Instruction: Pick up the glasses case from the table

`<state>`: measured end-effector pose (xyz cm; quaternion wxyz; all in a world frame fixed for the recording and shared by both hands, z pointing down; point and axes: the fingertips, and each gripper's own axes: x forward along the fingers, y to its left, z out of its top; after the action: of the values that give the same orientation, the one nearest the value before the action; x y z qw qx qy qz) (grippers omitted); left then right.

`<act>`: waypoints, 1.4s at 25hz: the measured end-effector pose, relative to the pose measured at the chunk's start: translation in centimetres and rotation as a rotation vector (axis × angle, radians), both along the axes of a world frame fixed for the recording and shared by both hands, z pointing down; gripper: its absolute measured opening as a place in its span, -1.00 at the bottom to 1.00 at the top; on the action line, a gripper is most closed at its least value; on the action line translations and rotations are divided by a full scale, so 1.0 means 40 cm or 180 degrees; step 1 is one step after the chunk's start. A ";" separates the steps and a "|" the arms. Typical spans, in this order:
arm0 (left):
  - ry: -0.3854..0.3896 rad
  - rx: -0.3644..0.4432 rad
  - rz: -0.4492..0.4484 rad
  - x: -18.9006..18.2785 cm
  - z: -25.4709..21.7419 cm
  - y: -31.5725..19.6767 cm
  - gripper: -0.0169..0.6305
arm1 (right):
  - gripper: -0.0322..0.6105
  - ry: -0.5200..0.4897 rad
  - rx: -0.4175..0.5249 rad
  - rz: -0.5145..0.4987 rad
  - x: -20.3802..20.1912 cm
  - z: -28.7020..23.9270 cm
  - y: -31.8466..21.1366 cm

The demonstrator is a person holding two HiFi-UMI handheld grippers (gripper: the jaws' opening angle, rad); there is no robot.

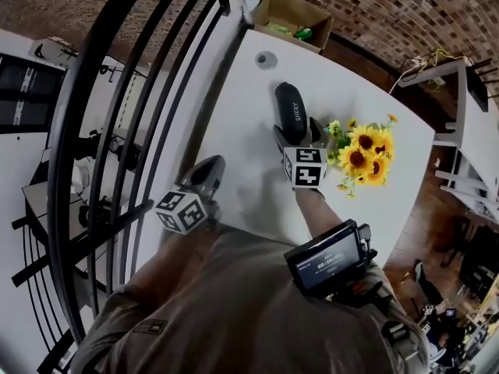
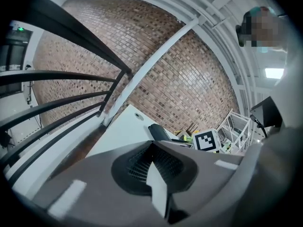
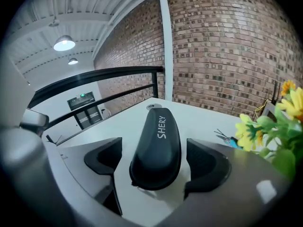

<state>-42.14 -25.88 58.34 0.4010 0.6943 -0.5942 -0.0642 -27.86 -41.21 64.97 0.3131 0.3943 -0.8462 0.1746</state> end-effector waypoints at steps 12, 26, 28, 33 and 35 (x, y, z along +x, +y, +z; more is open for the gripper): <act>0.0030 -0.0045 -0.0074 -0.039 0.023 0.018 -0.94 | 0.27 0.0216 -0.0050 -0.0038 -0.020 0.061 -0.049; 0.0031 0.0159 0.0241 0.072 -0.029 -0.003 -0.94 | 0.23 -0.0216 -0.0007 -0.0214 0.013 -0.080 0.098; 0.0010 0.0218 0.0301 0.099 -0.048 -0.002 -0.94 | 0.23 -0.0348 0.0050 -0.0193 0.027 -0.122 0.119; -0.0026 0.0301 0.0369 0.180 -0.097 0.037 -0.94 | 0.23 -0.0633 0.0135 -0.0192 0.083 -0.227 0.201; -0.0058 0.0355 0.0434 0.218 -0.115 0.042 -0.94 | 0.23 -0.0731 0.0192 -0.0152 0.119 -0.263 0.222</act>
<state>-33.41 -24.20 53.73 0.3598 0.7549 -0.5447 -0.0634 -23.10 -32.34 54.46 0.2061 0.3607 -0.8905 0.1856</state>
